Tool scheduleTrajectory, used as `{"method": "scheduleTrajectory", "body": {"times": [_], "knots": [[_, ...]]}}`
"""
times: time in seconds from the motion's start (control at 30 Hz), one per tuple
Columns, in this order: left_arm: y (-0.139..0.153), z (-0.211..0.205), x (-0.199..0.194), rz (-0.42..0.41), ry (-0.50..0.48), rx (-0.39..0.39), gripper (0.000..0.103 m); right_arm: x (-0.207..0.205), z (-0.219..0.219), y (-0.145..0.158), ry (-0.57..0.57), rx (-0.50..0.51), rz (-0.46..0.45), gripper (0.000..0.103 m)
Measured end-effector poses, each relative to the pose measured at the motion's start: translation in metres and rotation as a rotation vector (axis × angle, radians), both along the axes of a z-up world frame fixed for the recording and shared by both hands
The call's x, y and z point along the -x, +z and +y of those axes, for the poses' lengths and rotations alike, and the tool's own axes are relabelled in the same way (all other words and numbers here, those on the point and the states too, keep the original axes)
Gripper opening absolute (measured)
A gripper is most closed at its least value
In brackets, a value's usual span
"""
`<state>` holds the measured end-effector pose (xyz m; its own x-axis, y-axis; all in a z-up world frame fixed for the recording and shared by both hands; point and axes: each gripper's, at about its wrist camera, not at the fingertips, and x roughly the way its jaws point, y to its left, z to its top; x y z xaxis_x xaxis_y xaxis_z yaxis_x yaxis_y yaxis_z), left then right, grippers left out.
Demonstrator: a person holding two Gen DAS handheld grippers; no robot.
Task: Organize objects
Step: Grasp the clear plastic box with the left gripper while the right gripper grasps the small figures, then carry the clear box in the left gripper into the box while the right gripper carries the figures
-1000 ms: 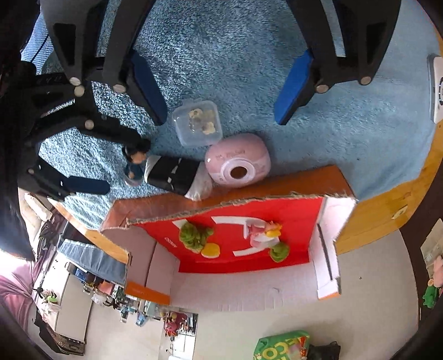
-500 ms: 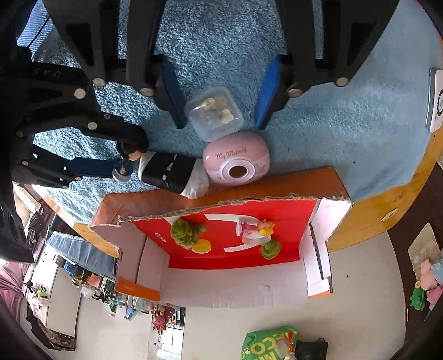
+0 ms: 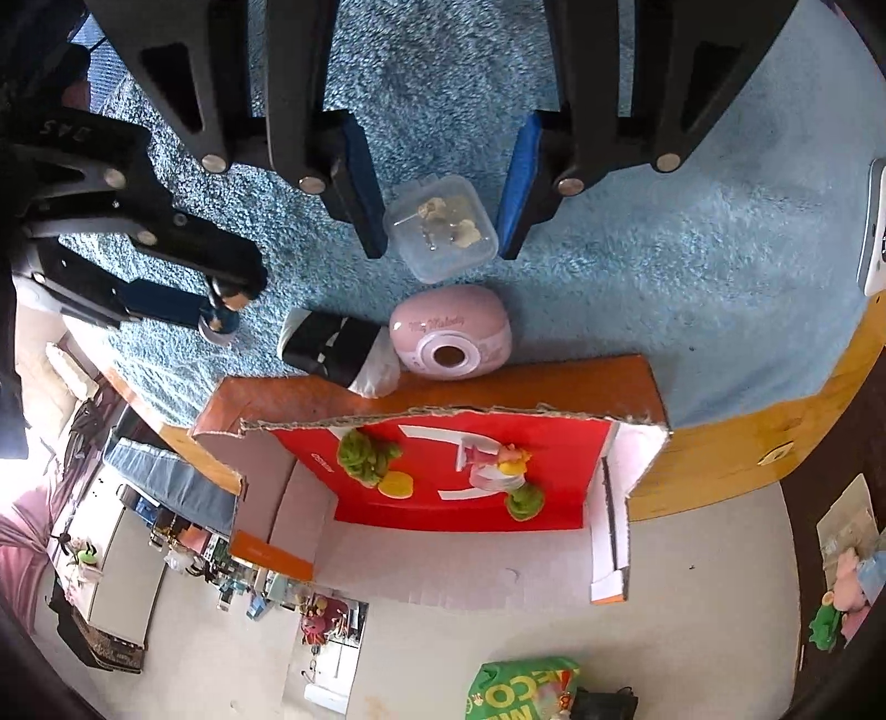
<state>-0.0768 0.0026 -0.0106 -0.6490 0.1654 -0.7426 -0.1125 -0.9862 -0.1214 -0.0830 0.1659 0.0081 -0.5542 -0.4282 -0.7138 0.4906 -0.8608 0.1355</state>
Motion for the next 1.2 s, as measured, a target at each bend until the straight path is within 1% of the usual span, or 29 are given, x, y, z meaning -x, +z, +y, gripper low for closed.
{"method": "scheduleTrajectory", "body": {"times": [0.17,0.4,0.63,1.2], "knots": [[0.007,-0.006,-0.004,0.022,0.008,-0.005,0.043,-0.009,-0.003,0.003,-0.003,0.023,0.001,0.051],[0.021,-0.010,-0.007,0.062,0.001,-0.011,0.043,-0.011,-0.005,0.006,-0.010,0.042,-0.005,0.051],[0.034,-0.014,-0.002,0.088,-0.010,-0.033,0.043,-0.008,-0.005,0.015,-0.008,0.064,0.004,0.052],[0.049,-0.019,0.025,0.099,-0.020,-0.053,0.043,0.011,-0.007,0.034,-0.013,0.080,0.028,0.052]]}}
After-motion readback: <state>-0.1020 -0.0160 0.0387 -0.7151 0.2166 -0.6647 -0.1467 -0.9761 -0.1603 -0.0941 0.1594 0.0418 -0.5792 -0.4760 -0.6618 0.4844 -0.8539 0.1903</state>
